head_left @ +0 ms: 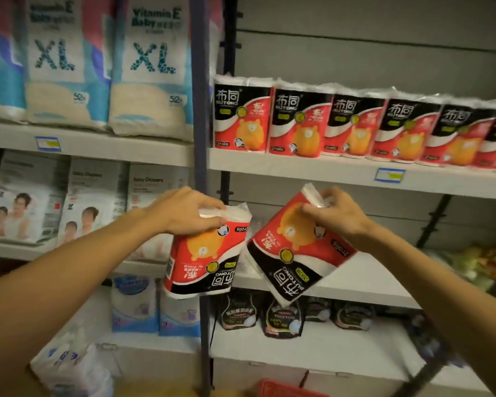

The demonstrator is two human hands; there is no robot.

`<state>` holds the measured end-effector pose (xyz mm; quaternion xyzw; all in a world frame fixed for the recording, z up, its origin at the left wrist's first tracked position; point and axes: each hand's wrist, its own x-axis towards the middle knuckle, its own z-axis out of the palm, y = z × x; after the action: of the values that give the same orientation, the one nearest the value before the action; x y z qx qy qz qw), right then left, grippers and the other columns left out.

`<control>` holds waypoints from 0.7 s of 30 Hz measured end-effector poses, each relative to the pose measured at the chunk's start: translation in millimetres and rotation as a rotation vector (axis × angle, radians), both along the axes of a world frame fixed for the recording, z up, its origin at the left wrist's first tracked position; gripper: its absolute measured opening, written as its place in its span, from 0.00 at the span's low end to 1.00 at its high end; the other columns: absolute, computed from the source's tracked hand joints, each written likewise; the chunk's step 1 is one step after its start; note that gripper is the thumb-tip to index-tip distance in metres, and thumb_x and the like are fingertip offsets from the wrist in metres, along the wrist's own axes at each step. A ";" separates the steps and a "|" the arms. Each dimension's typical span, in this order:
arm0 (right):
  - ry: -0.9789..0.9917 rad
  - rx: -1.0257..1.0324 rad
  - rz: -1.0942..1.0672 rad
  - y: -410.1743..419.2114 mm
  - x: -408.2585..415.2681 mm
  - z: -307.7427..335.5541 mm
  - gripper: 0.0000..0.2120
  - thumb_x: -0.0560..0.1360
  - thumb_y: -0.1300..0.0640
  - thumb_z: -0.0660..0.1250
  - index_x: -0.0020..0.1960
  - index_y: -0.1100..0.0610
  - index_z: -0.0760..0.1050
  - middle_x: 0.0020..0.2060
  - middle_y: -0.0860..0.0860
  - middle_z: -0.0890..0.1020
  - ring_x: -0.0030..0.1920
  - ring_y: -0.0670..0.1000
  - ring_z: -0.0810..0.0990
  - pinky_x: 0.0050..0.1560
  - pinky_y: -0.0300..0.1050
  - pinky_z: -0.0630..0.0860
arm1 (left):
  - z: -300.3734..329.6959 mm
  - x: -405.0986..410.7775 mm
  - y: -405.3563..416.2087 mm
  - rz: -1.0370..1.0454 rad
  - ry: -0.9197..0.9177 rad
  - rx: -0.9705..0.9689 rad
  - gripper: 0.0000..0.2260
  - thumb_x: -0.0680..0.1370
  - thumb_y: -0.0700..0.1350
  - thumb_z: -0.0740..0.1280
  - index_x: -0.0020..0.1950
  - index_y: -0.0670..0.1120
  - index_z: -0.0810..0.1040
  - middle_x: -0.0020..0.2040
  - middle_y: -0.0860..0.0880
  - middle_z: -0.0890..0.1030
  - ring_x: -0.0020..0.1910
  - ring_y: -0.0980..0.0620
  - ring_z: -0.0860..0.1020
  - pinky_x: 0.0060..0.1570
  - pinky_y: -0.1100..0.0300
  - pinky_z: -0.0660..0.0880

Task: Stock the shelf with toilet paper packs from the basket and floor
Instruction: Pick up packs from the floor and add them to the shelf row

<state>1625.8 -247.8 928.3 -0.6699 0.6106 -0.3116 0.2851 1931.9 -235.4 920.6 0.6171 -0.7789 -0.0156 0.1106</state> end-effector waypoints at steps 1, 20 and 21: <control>-0.020 -0.007 -0.016 1.0 -16.2 3.6 0.27 0.71 0.42 0.71 0.62 0.52 0.65 0.53 0.54 0.78 0.47 0.56 0.81 0.50 0.56 0.81 | 3.8 -14.4 -0.7 -0.006 -0.006 -0.006 0.22 0.74 0.66 0.63 0.67 0.64 0.73 0.65 0.50 0.78 0.61 0.46 0.77 0.57 0.49 0.75; -0.982 0.159 0.050 -10.2 -168.7 13.5 0.11 0.76 0.57 0.67 0.55 0.58 0.70 0.52 0.59 0.79 0.49 0.58 0.83 0.40 0.47 0.83 | 44.7 -165.0 -30.1 -0.003 0.016 -0.115 0.24 0.71 0.71 0.60 0.64 0.66 0.75 0.61 0.53 0.80 0.58 0.47 0.78 0.55 0.52 0.74; -1.017 0.151 0.032 -12.7 -167.6 12.5 0.09 0.76 0.58 0.66 0.54 0.58 0.70 0.53 0.59 0.79 0.48 0.57 0.84 0.38 0.46 0.83 | 43.7 -166.7 -33.6 -0.015 -0.011 -0.105 0.23 0.71 0.71 0.60 0.64 0.66 0.74 0.61 0.54 0.81 0.58 0.47 0.78 0.55 0.52 0.74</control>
<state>1458.2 -260.5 940.8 -0.4205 0.4052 -0.5487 0.5983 1765.2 -269.0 964.3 0.6045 -0.7840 0.0280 0.1384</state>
